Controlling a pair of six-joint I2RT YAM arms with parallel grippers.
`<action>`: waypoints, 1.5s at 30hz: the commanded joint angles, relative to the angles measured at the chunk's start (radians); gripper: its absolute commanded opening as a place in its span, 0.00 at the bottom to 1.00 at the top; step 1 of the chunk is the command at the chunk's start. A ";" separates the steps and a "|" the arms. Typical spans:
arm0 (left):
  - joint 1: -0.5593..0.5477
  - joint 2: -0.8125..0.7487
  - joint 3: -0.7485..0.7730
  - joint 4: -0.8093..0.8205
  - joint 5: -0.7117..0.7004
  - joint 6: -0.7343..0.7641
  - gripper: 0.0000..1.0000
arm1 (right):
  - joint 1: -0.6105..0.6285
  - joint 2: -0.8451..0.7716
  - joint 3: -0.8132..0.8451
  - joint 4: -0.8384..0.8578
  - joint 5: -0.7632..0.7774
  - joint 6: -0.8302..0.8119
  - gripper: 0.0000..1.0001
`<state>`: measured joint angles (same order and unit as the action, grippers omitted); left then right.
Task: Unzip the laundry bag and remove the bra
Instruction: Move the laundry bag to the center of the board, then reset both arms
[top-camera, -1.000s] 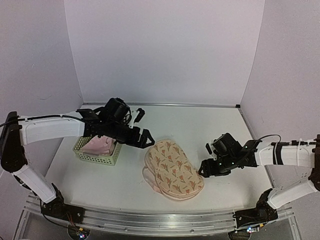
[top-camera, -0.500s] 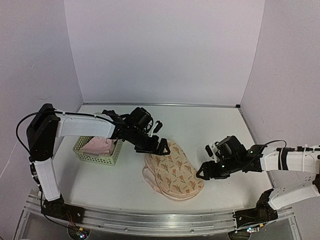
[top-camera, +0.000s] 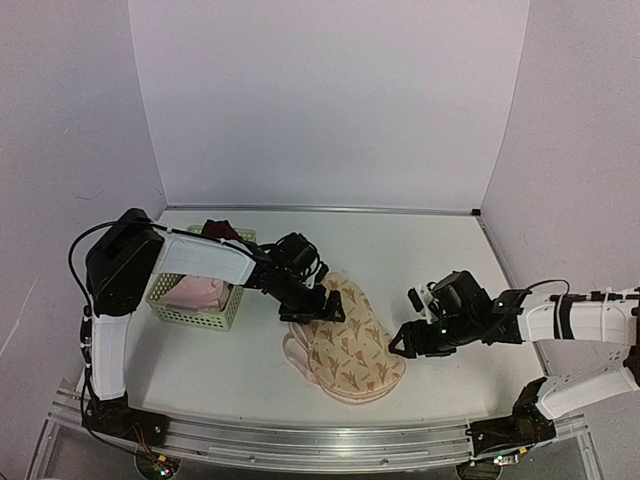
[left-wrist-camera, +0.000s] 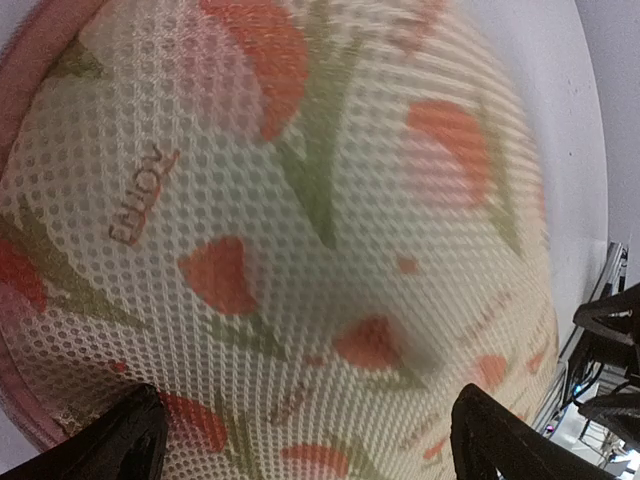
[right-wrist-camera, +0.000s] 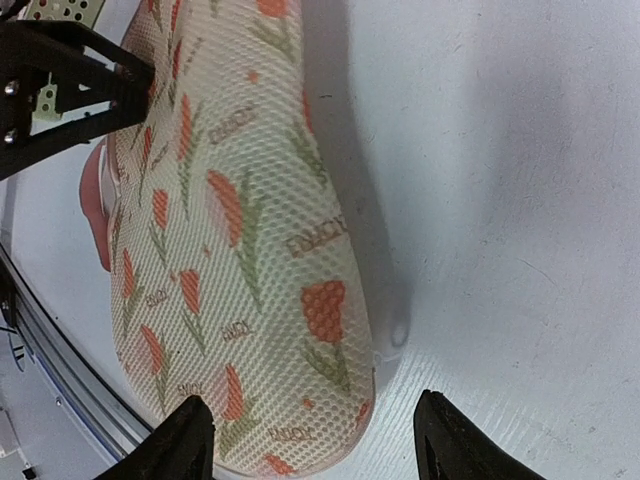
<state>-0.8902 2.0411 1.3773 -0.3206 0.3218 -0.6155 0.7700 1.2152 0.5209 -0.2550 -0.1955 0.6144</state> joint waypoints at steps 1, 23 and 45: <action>0.032 0.075 0.093 0.037 -0.001 -0.007 0.99 | -0.003 -0.046 -0.005 0.039 0.001 0.018 0.70; 0.127 0.098 0.318 0.002 0.026 0.082 0.99 | -0.003 -0.128 -0.006 0.055 0.068 0.060 0.84; 0.165 -0.410 0.312 -0.259 -0.388 0.342 0.99 | -0.005 -0.151 0.260 -0.064 0.706 -0.094 0.98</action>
<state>-0.7513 1.7260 1.7073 -0.5011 0.1272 -0.3378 0.7689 1.0718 0.7059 -0.3077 0.3080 0.5751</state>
